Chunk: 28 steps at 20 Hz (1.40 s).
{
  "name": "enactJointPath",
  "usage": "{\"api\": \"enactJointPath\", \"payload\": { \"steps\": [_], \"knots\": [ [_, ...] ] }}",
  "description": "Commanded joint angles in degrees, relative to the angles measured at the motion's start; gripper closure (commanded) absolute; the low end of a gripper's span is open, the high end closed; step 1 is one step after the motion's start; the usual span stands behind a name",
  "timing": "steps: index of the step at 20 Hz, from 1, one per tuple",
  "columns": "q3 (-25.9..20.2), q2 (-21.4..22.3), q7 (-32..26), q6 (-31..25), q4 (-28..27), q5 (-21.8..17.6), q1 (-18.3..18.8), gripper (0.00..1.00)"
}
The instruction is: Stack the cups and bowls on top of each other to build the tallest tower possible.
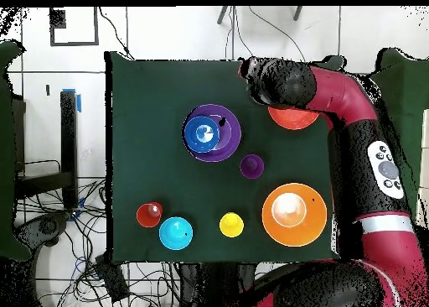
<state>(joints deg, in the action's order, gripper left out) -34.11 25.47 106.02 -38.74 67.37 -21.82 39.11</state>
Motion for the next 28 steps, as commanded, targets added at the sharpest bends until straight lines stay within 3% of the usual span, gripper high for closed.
{"api": "enactJointPath", "payload": {
  "steps": [1, 14, 20, 28],
  "knots": [
    [-2.7, -0.9, -20.5, -9.7, -4.6, -4.1, 0.1, 0.00],
    [-3.3, -4.7, -24.6, -11.9, -11.0, -5.5, 0.2, 0.00],
    [-2.8, -7.1, -25.3, -9.7, -11.3, -6.3, 0.1, 0.00],
    [0.6, -6.8, -23.7, -11.9, -10.8, -8.6, -0.8, 0.00]
  ]
}}
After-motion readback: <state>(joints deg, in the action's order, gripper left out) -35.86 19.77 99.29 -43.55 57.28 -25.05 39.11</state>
